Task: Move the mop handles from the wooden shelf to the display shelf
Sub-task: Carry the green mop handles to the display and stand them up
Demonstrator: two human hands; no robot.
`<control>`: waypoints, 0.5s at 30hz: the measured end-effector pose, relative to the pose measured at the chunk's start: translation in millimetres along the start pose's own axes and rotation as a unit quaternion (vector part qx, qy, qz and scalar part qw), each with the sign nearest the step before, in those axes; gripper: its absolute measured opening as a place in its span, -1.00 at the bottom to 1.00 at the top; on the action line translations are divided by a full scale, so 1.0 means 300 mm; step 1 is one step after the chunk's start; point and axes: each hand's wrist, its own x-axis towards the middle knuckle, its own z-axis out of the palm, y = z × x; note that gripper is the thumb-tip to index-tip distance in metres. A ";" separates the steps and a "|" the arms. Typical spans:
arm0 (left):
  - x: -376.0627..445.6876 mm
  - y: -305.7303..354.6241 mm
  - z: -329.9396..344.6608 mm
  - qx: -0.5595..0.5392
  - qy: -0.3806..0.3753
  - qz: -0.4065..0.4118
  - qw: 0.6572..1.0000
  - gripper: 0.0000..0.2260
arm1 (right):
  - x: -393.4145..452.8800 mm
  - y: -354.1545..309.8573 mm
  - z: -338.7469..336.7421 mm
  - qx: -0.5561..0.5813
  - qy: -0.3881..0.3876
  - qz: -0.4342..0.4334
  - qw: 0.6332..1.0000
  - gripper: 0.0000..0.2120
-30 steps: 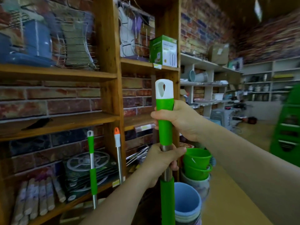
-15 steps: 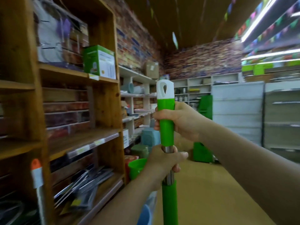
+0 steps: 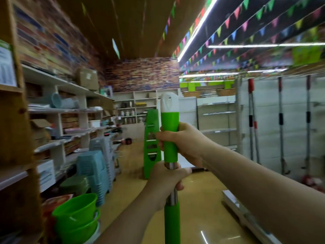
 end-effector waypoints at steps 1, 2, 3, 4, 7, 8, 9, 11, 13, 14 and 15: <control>0.024 -0.004 0.032 0.003 -0.011 0.001 1.000 -0.72 | 0.008 0.006 -0.036 -0.003 0.004 0.002 1.000 -0.77; 0.049 -0.008 0.062 0.005 -0.019 0.003 1.000 -0.72 | 0.018 0.014 -0.072 -0.005 0.007 0.002 1.000 -0.84; 0.074 -0.012 0.091 0.008 -0.027 0.004 1.000 -0.72 | 0.030 0.022 -0.107 -0.005 0.010 0.001 1.000 -0.89; 0.100 -0.013 0.119 0.009 -0.034 0.004 0.999 -0.72 | 0.044 0.031 -0.141 -0.004 0.015 -0.001 1.000 -0.89; 0.181 -0.023 0.199 0.013 -0.057 0.005 0.998 -0.72 | 0.090 0.054 -0.245 -0.017 0.038 -0.013 0.999 -0.83; 0.209 -0.028 0.224 0.014 -0.064 0.005 0.998 -0.72 | 0.103 0.061 -0.277 -0.024 0.041 -0.015 0.999 -0.85; 0.236 -0.032 0.249 0.015 -0.071 0.004 0.997 -0.72 | 0.114 0.068 -0.307 -0.029 0.043 -0.017 0.999 -0.88; 0.288 -0.044 0.300 0.010 -0.087 0.006 0.996 -0.72 | 0.134 0.085 -0.368 -0.032 0.047 -0.019 0.998 -0.91; 0.341 -0.059 0.350 0.003 -0.100 0.010 0.995 -0.74 | 0.157 0.102 -0.429 -0.037 0.055 -0.022 0.998 -0.87; 0.367 -0.066 0.376 0.003 -0.107 0.012 0.994 -0.75 | 0.171 0.110 -0.460 -0.041 0.060 -0.022 0.997 -0.87; 0.395 -0.074 0.401 0.001 -0.114 0.014 0.993 -0.76 | 0.186 0.118 -0.492 -0.044 0.066 -0.021 0.997 -0.87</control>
